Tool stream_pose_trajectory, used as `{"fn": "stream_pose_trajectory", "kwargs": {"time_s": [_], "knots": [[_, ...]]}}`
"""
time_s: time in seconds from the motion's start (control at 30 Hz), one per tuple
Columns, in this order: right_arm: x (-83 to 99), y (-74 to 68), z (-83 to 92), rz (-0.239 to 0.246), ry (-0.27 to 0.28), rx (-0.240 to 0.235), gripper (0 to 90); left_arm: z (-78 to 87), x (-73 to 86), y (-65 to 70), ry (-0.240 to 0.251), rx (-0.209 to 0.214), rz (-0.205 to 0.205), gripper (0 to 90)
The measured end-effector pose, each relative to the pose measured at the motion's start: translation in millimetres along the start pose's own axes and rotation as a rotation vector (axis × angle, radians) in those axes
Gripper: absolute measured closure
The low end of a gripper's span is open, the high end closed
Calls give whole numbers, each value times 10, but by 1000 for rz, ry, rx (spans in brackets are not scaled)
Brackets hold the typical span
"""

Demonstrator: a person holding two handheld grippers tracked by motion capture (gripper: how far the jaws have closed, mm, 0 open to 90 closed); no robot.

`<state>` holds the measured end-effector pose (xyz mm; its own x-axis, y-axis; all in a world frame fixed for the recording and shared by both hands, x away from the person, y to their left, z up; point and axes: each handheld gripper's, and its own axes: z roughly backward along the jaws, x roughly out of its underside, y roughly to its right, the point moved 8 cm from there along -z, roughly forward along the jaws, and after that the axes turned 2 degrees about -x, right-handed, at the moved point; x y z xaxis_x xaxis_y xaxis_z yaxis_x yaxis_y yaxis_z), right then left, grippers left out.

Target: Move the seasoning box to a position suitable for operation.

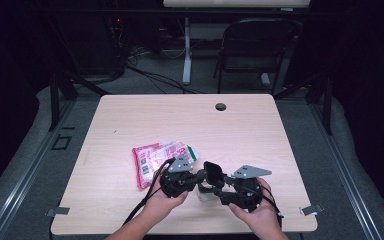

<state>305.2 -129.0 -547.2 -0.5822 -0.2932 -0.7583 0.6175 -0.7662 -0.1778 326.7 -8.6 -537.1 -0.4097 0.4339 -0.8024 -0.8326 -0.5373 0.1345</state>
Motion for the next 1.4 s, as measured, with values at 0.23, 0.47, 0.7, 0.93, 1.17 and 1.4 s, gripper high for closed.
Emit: {"fn": "stream_pose_trajectory", "kwargs": {"time_s": [0.23,0.47,0.7,0.93,1.17,1.4], "knots": [[-11,-1,-80,47,-6,55,392,-11,-11,12,-3,5,-5,890],[-11,24,-97,9,0,65,425,-20,-15,5,2,2,-9,887],[-3,27,-93,-4,2,49,453,-35,-4,-48,-2,-15,-13,869],[4,37,-96,-21,15,41,458,-67,29,-171,-6,-65,-11,782],[-1,41,-102,-23,21,42,462,-126,51,-277,-19,-102,10,695],[1,50,-104,-27,20,44,471,-195,98,-344,-43,-129,24,666]]}}
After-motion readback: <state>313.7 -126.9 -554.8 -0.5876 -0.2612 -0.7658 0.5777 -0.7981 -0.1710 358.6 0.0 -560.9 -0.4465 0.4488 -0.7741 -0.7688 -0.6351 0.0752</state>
